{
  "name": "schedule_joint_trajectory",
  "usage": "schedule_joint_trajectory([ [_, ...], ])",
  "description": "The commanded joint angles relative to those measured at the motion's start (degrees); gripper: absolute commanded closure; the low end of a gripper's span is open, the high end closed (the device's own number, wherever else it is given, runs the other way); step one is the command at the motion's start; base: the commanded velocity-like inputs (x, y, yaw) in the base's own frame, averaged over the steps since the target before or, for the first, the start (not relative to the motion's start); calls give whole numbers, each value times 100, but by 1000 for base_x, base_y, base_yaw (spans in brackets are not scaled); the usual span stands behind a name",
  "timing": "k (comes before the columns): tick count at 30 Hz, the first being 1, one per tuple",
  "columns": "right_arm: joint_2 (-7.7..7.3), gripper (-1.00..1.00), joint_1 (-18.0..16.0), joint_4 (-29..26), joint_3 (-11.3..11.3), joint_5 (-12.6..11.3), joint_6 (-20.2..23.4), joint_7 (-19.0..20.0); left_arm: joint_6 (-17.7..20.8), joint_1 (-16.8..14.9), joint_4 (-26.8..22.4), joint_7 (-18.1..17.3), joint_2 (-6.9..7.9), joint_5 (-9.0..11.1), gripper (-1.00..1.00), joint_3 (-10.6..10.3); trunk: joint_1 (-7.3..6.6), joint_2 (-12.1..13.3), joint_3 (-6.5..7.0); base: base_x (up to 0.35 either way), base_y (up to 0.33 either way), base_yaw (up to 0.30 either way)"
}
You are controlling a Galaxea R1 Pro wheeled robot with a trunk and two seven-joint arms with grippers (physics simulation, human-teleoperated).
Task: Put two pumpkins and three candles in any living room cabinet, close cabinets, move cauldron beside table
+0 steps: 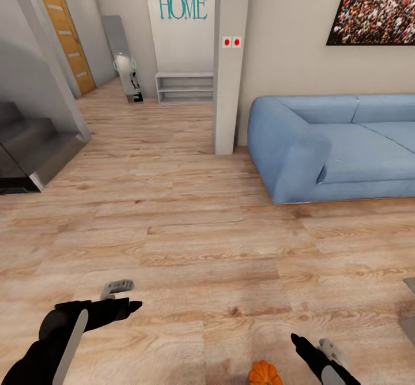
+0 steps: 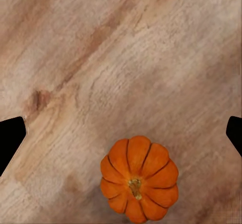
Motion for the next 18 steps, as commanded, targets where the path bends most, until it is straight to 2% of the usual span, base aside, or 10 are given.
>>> schedule_joint_trajectory([
  [1,27,-100,-17,24,31,-3,45,15,3,-4,-36,-24,-34,73,-100,39,-1,-2,-4,0,0,0],
  [3,92,-100,50,-6,-3,-34,91,79,-26,-6,-33,-88,-98,149,-100,-28,-1,-2,-4,0,0,0],
  [7,205,-100,125,-134,10,0,114,-52,-38,-6,-21,-126,-228,306,-100,-157,-1,-2,-4,0,0,0],
  [12,214,-100,134,-172,13,7,124,-201,-43,-6,-25,-142,-390,497,-100,-244,-1,-2,-4,0,0,0],
  [16,197,-100,135,-164,15,9,136,-140,-43,-6,-26,-150,-516,641,-100,-236,-1,-2,-4,0,0,0],
  [18,185,-100,136,-147,14,9,142,-76,-42,-6,-28,-152,-516,663,-100,-235,-1,-2,-4,0,0,0],
])
